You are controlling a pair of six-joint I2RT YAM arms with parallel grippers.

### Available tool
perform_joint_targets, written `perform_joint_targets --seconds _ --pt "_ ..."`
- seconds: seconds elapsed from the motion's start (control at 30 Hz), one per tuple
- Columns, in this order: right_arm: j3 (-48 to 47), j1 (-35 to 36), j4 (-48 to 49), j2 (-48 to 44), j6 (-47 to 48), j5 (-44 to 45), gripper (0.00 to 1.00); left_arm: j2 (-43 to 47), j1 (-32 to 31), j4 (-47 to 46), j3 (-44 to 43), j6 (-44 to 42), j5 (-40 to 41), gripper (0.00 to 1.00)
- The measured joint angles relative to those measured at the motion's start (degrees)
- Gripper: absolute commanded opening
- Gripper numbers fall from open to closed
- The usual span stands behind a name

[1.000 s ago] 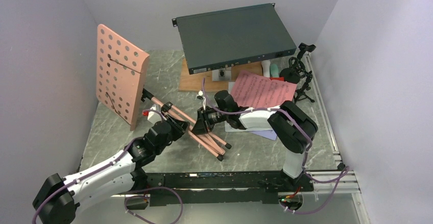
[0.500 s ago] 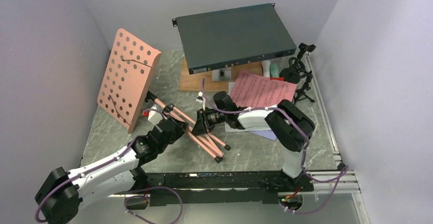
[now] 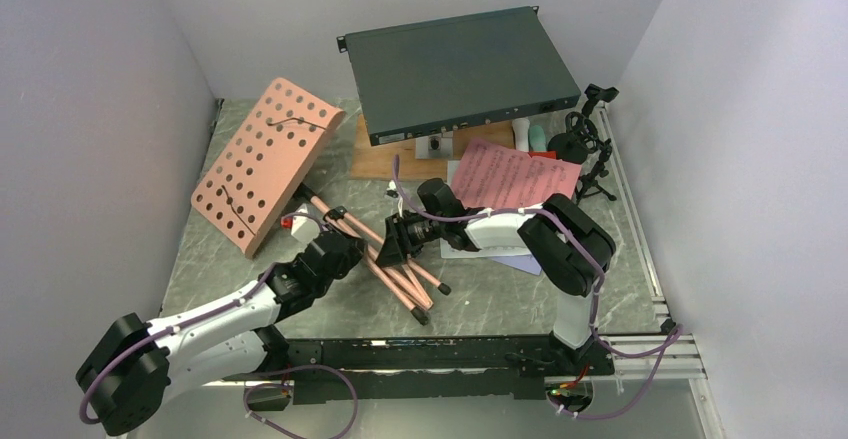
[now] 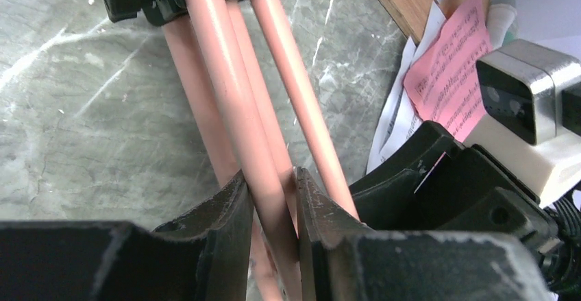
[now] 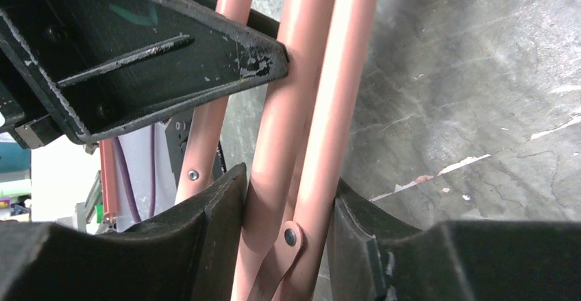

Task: Pack up the instrument practice props
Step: Place the music stand at the center of the board.

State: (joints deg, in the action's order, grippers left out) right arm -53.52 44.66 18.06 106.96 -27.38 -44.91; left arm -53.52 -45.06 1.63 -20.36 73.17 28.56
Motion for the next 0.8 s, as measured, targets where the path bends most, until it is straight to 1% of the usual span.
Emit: perform_joint_targets --seconds 0.07,0.17,0.2,0.3,0.33,0.37,0.47,0.53,0.6,0.7,0.8 --pt "0.0 -0.04 -0.2 0.0 0.2 0.09 0.51 -0.55 0.39 -0.04 0.0 0.17 0.33 0.0" --pt "0.0 -0.07 -1.03 0.0 0.24 0.59 0.6 -1.53 0.74 0.09 0.0 1.05 0.42 0.0" --pt "0.0 -0.07 -1.36 0.0 0.42 0.87 0.61 -1.81 0.79 0.17 0.0 1.27 0.46 0.0" --pt "0.0 -0.5 -1.79 0.0 1.97 1.11 0.72 -2.27 1.14 1.07 0.0 1.16 1.68 0.0" --pt "0.0 -0.87 -1.79 -0.07 2.6 1.11 0.77 -2.36 1.36 1.95 0.04 0.98 2.25 0.02" --pt "0.0 -1.36 -1.81 -0.13 3.32 1.2 0.81 -2.38 1.64 3.21 0.15 0.94 2.99 0.07" --pt "0.0 -2.47 -3.02 -0.61 5.9 1.57 0.93 -2.32 2.14 5.53 0.2 0.74 4.2 0.34" --pt "-0.04 -3.17 -5.14 -1.84 9.03 2.16 0.97 -1.64 2.19 6.6 0.09 0.39 4.42 0.5" --pt "-0.24 -3.54 -7.39 -3.21 12.5 2.47 0.99 -0.28 2.19 7.02 -0.17 -0.35 4.37 0.65" --pt "-0.9 -3.98 -11.67 -6.01 19.89 2.4 0.99 3.28 2.19 7.5 -1.27 -1.62 3.91 0.78" --pt "-1.73 -4.37 -17.59 -9.94 30.1 0.61 0.99 6.91 2.23 8.04 -2.38 -3.54 2.4 0.85"
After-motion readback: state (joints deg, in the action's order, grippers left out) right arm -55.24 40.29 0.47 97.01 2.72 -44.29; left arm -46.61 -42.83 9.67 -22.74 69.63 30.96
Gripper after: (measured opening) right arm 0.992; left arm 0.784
